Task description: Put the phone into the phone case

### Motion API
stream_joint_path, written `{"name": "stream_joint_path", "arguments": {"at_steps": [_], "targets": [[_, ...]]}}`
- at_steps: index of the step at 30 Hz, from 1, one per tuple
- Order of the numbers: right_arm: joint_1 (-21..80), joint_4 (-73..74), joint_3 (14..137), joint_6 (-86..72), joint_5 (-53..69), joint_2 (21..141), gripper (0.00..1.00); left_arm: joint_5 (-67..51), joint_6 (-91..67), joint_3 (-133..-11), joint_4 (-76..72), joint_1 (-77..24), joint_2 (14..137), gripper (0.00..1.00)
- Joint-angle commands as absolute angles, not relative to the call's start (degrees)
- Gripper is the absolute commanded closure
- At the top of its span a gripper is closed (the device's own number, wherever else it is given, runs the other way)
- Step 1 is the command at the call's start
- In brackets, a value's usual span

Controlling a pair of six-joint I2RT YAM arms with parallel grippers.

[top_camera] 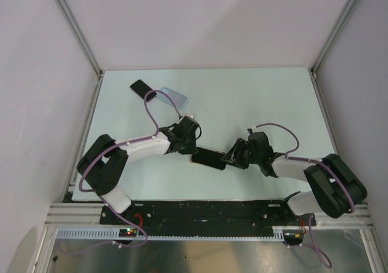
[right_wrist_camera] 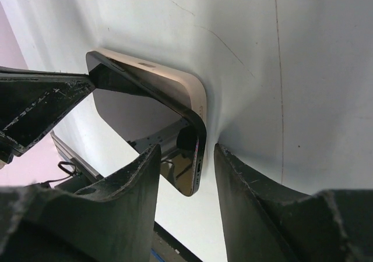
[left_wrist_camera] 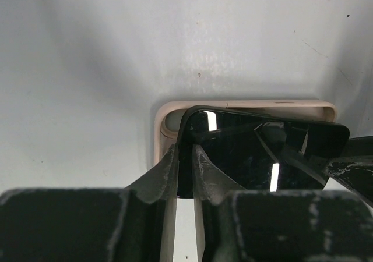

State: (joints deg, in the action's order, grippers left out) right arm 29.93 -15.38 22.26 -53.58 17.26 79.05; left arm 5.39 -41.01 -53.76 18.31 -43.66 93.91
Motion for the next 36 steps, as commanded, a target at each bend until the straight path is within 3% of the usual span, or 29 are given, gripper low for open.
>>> {"name": "stream_joint_path", "arguments": {"at_steps": [1, 8, 20, 36], "targets": [[30.7, -17.5, 23.7, -54.2, 16.7, 80.1, 0.55, 4.9, -42.4, -52.2, 16.3, -44.5, 94.9, 0.83], [31.0, -15.8, 24.4, -54.0, 16.5, 77.6, 0.6, 4.9, -43.2, -51.3, 15.9, -44.8, 95.9, 0.87], [31.8, -14.2, 25.4, -54.5, 17.6, 73.1, 0.61, 4.9, -44.3, -50.1, 15.4, -45.8, 97.0, 0.93], [33.2, -26.9, 26.5, -59.9, 22.4, 84.4, 0.63, 4.3, -44.5, -49.6, 15.1, -46.6, 97.3, 0.95]]}}
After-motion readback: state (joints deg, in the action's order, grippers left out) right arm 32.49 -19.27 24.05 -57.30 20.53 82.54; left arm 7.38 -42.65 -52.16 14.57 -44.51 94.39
